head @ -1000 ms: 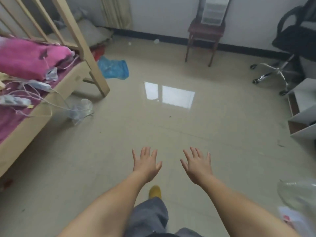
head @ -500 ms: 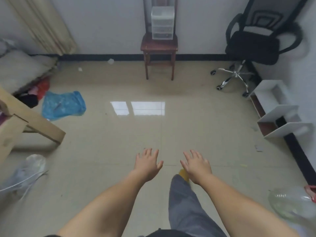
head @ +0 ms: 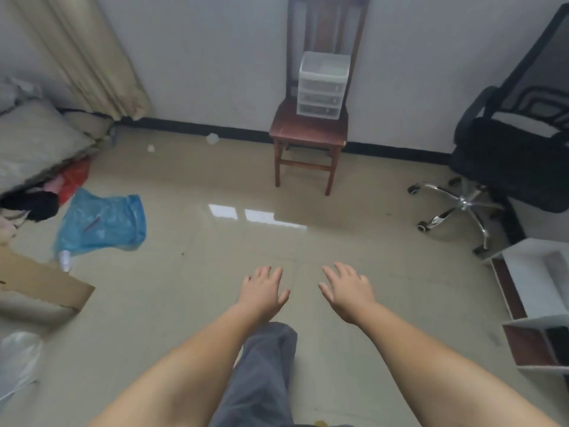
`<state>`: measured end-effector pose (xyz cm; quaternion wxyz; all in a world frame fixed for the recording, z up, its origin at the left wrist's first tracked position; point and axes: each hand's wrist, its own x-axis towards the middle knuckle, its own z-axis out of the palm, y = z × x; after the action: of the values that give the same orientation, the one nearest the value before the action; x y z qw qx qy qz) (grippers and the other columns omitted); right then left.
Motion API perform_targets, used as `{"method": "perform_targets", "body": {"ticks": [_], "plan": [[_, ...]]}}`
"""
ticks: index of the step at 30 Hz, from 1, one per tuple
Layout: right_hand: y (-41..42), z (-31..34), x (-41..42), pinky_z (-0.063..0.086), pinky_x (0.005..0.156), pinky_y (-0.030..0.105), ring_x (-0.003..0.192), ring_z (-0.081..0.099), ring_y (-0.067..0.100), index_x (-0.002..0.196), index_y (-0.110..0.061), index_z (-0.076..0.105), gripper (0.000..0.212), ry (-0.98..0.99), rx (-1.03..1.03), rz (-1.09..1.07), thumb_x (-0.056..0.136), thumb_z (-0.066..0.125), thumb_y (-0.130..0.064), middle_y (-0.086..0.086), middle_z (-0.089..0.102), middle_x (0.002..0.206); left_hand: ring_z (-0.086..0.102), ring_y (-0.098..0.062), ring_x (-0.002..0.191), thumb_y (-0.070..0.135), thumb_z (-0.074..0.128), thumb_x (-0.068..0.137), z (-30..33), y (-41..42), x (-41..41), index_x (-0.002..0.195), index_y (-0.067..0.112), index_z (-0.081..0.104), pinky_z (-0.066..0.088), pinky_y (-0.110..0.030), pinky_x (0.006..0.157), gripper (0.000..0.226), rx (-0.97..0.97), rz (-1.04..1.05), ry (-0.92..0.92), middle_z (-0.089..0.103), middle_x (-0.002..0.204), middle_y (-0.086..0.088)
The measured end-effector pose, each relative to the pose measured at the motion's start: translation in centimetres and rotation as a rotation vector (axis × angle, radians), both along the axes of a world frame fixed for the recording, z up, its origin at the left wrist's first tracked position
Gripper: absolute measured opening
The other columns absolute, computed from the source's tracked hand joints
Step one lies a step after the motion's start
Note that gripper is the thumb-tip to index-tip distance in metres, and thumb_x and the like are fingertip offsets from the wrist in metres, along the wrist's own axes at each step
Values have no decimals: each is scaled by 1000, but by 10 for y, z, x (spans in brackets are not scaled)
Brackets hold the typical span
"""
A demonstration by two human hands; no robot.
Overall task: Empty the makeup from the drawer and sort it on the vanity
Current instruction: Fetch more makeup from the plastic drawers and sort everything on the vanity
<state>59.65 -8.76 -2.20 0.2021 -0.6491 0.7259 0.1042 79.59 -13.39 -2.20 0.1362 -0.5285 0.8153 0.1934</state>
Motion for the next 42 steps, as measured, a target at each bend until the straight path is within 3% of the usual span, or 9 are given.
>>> {"method": "perform_targets", "body": {"ticks": [5,12,18,29,35,39,40,42], "plan": [[-150,-1,-18,28,106,41,141,20,23,146,-27,23,53,-6,10,-94,99,22,-50,6,23,154,29,-26,134,49,32,96,4,-161,-10,143,18,24,30,-41,103,57,-17,-57,-16,33,145,-10],[-299,7,-47,29,104,40,139,23,23,147,-25,23,53,-51,22,-214,99,22,-48,5,26,152,28,-27,134,49,33,95,17,-345,-41,143,18,23,30,-41,103,58,-30,-155,-64,33,144,-10],[-421,-5,-116,31,103,40,136,28,24,147,-24,22,53,-42,30,-294,99,23,-48,4,30,149,28,-27,134,49,32,95,3,-481,-111,144,18,23,31,-42,103,59,-43,-213,-46,33,144,-9],[-660,-15,-244,37,98,41,130,34,25,146,-24,22,51,-73,123,-276,100,22,-46,3,35,144,29,-25,134,45,34,97,-1,-710,-248,147,18,22,30,-39,105,58,-47,-105,42,33,145,-8],[-773,-56,-260,37,103,43,128,41,29,145,-22,28,48,-354,175,-485,100,26,-39,8,38,144,22,-24,140,41,36,96,-22,-826,-291,149,18,18,25,-40,112,60,-80,-150,74,25,152,-9],[-846,-94,-262,44,82,29,92,56,23,140,-18,38,43,-694,177,-853,97,29,-14,12,48,137,7,-22,146,29,41,93,-49,-887,-308,151,16,10,10,-43,117,67,-136,-288,80,12,158,-8],[-862,-103,-261,45,82,30,92,55,21,139,-18,39,44,-784,177,-966,97,29,-11,11,49,138,5,-22,146,25,43,91,-56,-899,-311,151,16,9,7,-43,117,69,-142,-322,76,9,158,-8],[-890,-121,-258,47,91,35,111,52,21,138,-18,40,44,-984,152,-1209,96,29,-7,8,47,139,5,-23,146,19,45,88,-69,-916,-317,151,14,10,3,-44,117,72,-156,-375,77,8,159,-7]]}}
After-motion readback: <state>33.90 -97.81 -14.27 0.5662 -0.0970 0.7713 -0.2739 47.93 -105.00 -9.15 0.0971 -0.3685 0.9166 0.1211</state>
